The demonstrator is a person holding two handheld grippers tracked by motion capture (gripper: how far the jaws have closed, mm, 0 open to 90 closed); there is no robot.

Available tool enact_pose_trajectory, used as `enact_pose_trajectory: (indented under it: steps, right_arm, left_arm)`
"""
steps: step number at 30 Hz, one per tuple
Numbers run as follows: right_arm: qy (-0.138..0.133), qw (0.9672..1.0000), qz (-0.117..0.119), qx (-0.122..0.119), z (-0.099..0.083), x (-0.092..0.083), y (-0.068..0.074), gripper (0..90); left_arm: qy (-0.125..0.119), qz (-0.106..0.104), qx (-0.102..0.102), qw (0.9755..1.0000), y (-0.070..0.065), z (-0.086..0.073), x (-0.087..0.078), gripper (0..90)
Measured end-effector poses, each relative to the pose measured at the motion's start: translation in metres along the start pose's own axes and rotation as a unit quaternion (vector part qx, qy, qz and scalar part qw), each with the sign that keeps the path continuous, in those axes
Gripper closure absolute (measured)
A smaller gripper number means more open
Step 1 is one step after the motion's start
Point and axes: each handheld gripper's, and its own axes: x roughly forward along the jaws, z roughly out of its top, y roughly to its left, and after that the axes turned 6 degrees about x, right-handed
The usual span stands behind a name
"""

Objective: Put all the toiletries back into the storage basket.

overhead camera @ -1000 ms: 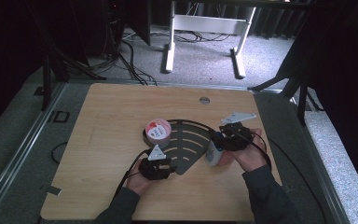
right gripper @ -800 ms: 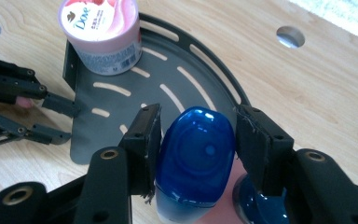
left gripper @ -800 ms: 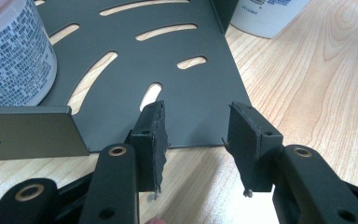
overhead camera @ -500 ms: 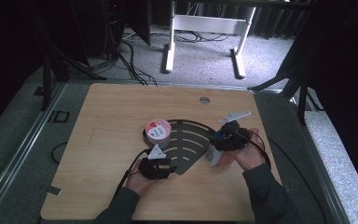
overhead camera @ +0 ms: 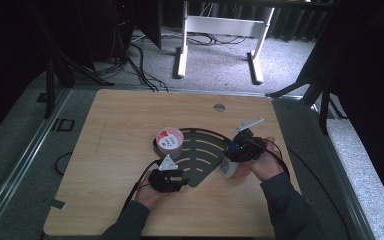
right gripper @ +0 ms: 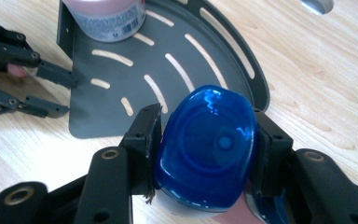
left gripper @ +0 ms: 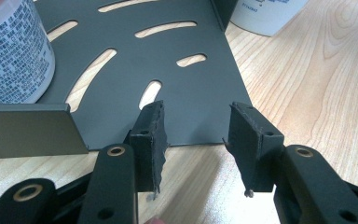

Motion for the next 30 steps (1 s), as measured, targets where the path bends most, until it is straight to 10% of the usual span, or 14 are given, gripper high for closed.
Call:
enact_pose_trajectory:
  steps: [30]
  right_arm:
    - [0.079, 0.9955, 0.032, -0.042, -0.003, 0.0049, 0.0072, 46.4]
  left_arm:
    - [0.0, -0.004, -0.005, 1.0, 0.0018, -0.0003, -0.0003, 55.6]
